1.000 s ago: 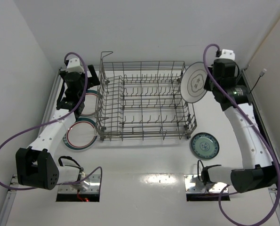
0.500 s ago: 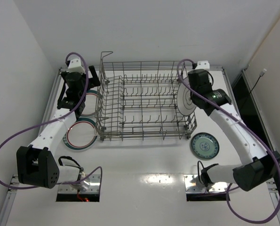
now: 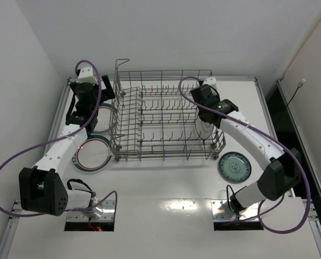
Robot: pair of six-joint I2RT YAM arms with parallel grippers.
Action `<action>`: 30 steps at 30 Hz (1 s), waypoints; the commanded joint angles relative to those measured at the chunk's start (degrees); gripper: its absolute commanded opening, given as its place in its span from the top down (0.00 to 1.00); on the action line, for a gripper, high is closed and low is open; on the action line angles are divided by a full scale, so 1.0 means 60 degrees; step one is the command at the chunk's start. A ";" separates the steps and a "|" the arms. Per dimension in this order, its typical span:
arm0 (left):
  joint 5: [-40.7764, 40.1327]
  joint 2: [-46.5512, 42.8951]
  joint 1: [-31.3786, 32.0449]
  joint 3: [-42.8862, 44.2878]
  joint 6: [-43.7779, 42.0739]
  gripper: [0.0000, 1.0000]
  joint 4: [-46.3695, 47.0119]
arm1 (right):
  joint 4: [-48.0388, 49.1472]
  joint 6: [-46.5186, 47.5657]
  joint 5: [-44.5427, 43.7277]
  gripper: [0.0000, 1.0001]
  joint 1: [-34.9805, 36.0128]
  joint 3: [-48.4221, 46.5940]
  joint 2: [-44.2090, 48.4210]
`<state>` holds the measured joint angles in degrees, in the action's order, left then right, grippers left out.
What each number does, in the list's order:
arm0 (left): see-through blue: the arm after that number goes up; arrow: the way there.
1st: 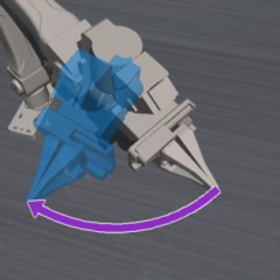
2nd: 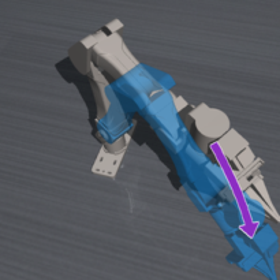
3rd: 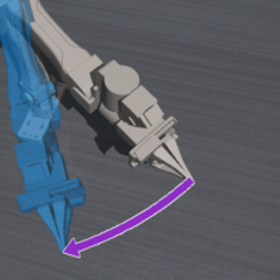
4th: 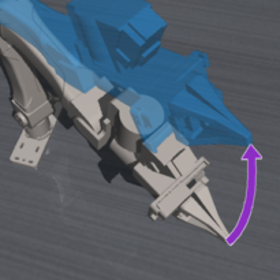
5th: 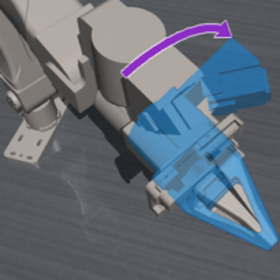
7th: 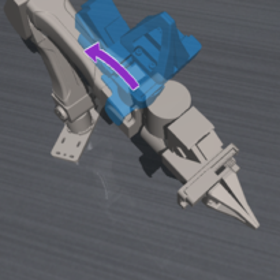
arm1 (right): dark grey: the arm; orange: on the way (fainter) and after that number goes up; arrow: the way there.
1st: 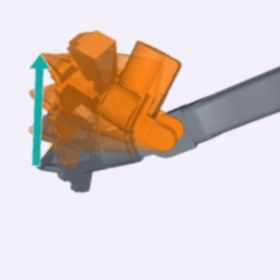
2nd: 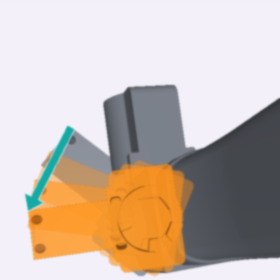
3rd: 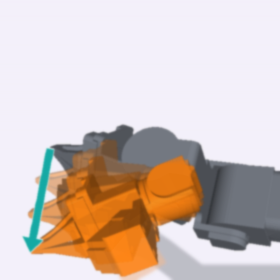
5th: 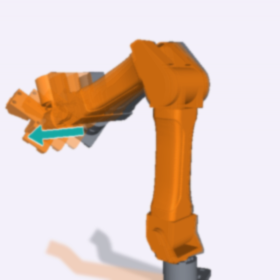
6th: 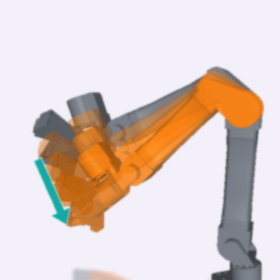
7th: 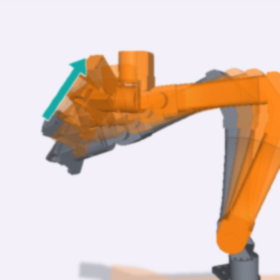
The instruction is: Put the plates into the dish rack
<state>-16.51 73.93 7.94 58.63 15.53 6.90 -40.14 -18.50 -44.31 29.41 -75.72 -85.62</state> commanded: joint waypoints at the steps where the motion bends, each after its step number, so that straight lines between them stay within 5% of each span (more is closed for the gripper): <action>1: -0.0060 -0.0003 0.0053 0.0233 0.0005 0.00 0.0272 | -0.0076 -0.0491 -0.0203 1.00 0.0035 -0.0168 -0.0128; 6: -0.0148 -0.0090 0.0053 0.0233 0.0005 0.00 0.0184 | -0.0297 -0.0827 0.0734 0.73 -0.0067 -0.0255 -0.0129; 15: -0.0236 -0.0178 0.0053 0.0233 -0.0083 0.00 0.0184 | -0.1761 -0.0915 0.1393 0.58 -0.0754 -0.1280 0.0893; 20: -0.0324 -0.0266 0.0053 0.0233 -0.0083 0.00 0.0184 | -0.1807 -0.1003 0.2154 0.41 -0.2480 -0.0319 0.2388; 23: -0.0324 -0.0354 0.0053 0.0233 -0.0083 0.00 0.0184 | -0.1514 -0.0800 0.4375 0.27 -0.5209 0.0765 0.2917; 30: -0.0236 -0.0354 0.0053 0.0233 0.0005 0.00 0.0184 | -0.1132 -0.0958 0.6064 0.00 -0.7195 0.1400 0.1954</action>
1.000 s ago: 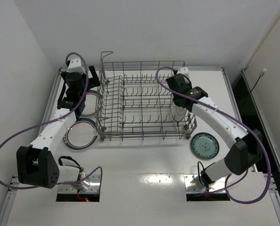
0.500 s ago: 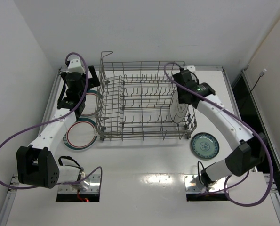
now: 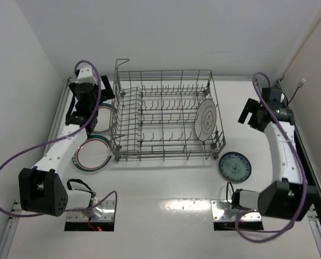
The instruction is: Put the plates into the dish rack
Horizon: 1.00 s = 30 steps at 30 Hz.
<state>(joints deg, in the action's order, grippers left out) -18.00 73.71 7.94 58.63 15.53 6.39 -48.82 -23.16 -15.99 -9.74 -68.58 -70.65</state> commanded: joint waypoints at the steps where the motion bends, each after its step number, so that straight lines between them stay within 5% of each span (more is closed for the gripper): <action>1: 0.0012 -0.0318 0.0053 0.0233 0.0005 0.00 0.0267 | 0.0198 -0.0183 0.1723 0.00 -0.0996 0.0209 -0.1066; 5: 0.0012 -0.0318 0.0053 0.0321 0.0005 0.00 0.0267 | 0.0504 -0.0418 0.4186 0.00 -0.2709 0.1423 -0.1890; 25: -0.0281 -0.0318 0.0053 0.0497 0.0092 0.00 0.0077 | -0.0741 0.0564 0.1976 0.04 -0.3533 0.2259 -0.3459; 30: -0.0281 -0.0318 0.0053 0.0497 0.0092 0.00 0.0077 | -0.0741 0.1002 0.2400 0.15 -0.3533 0.2259 -0.4467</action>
<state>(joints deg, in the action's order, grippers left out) -19.00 73.69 7.94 59.42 15.57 5.41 -52.77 -19.44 -1.91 -30.83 -55.16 -94.45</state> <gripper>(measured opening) 1.000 0.870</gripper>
